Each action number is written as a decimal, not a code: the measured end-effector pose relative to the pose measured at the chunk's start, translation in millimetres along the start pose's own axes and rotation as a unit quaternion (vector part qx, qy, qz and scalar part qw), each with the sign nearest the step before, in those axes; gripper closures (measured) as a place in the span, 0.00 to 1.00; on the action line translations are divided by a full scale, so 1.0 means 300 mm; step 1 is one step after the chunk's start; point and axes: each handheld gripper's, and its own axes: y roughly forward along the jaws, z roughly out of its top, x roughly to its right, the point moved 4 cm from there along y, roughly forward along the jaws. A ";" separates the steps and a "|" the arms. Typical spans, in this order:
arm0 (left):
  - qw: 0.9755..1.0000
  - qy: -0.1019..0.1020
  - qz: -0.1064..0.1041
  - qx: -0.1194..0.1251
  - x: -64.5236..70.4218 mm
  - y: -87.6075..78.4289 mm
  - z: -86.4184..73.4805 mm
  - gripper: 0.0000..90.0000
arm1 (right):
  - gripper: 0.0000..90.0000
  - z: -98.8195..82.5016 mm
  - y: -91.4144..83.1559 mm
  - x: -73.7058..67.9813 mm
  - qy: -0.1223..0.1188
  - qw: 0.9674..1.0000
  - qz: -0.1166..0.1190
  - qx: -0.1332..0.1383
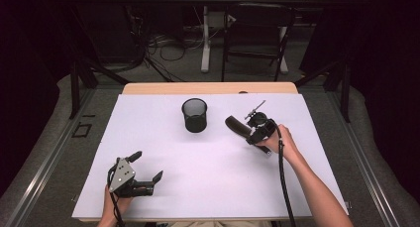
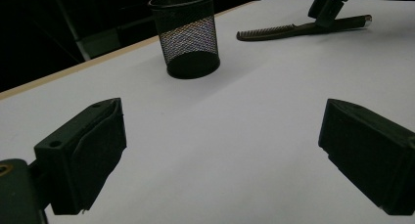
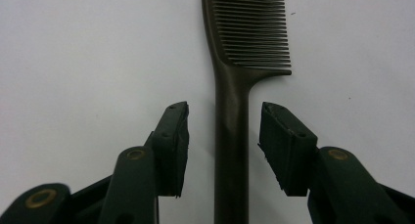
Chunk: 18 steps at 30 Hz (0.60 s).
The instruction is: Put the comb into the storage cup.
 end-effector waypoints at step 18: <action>1.000 0.000 -0.002 0.000 -0.002 0.000 -0.001 0.04 | 0.71 0.030 0.058 0.012 0.012 0.998 -0.003 -0.059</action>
